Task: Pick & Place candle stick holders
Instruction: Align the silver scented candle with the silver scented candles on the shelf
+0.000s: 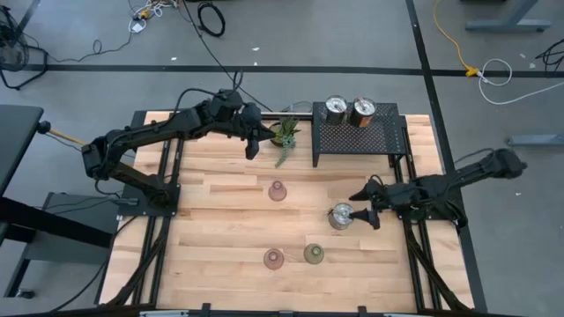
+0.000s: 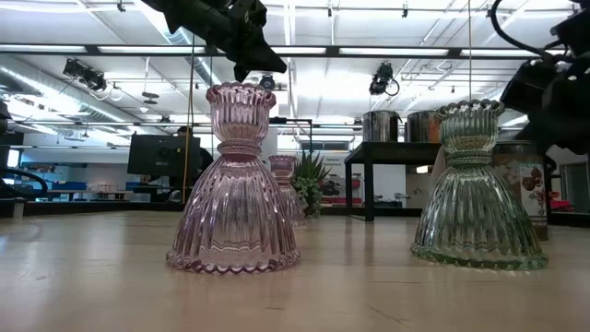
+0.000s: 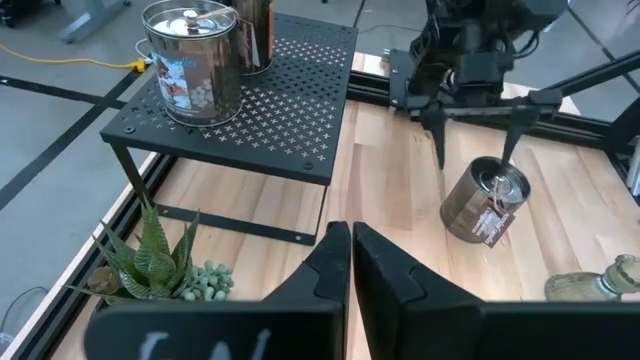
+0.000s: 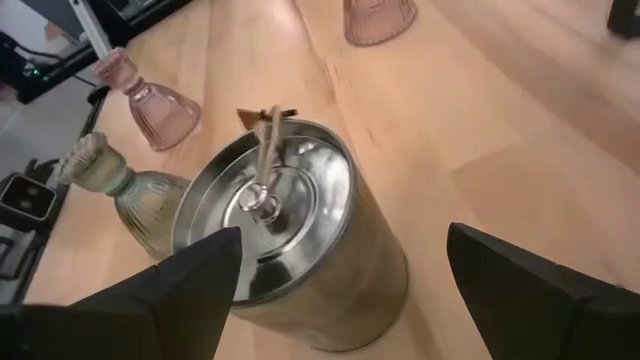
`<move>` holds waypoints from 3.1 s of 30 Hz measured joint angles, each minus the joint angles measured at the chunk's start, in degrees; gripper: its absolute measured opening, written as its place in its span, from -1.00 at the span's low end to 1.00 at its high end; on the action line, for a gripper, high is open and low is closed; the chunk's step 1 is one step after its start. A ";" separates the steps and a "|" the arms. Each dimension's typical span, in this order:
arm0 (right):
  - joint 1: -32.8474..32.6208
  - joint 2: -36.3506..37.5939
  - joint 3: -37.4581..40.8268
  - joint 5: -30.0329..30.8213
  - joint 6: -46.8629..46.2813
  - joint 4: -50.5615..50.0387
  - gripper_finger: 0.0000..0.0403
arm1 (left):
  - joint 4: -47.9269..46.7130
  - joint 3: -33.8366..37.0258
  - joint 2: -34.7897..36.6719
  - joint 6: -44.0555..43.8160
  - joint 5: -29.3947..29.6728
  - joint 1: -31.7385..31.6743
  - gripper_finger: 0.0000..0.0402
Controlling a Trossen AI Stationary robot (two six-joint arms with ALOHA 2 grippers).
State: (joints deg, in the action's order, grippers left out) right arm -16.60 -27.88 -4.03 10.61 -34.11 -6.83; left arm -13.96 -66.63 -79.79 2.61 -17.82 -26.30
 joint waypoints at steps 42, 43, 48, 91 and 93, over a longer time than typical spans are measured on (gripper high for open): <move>-15.96 -8.82 -3.89 8.43 -8.97 0.03 0.74 | -0.92 0.00 0.00 -0.50 1.27 0.01 -0.92; -15.96 -9.62 -3.89 8.41 -9.03 0.65 0.74 | -0.92 0.00 0.00 -0.50 1.29 0.00 -0.92; -15.96 -14.40 -3.93 9.98 -9.00 5.53 0.74 | -0.92 0.00 0.00 -0.51 1.29 0.00 -0.92; -15.65 -46.85 -3.85 20.45 3.47 42.16 0.74 | -0.90 0.00 0.00 -0.42 1.09 0.02 -0.92; -15.30 -47.96 -3.85 20.44 3.51 43.92 0.74 | -0.90 0.00 0.00 -0.42 1.09 0.00 -0.92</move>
State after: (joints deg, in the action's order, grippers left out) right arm -31.90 -75.83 -7.88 31.05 -30.60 37.08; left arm -14.85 -66.63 -79.79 2.20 -16.73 -26.30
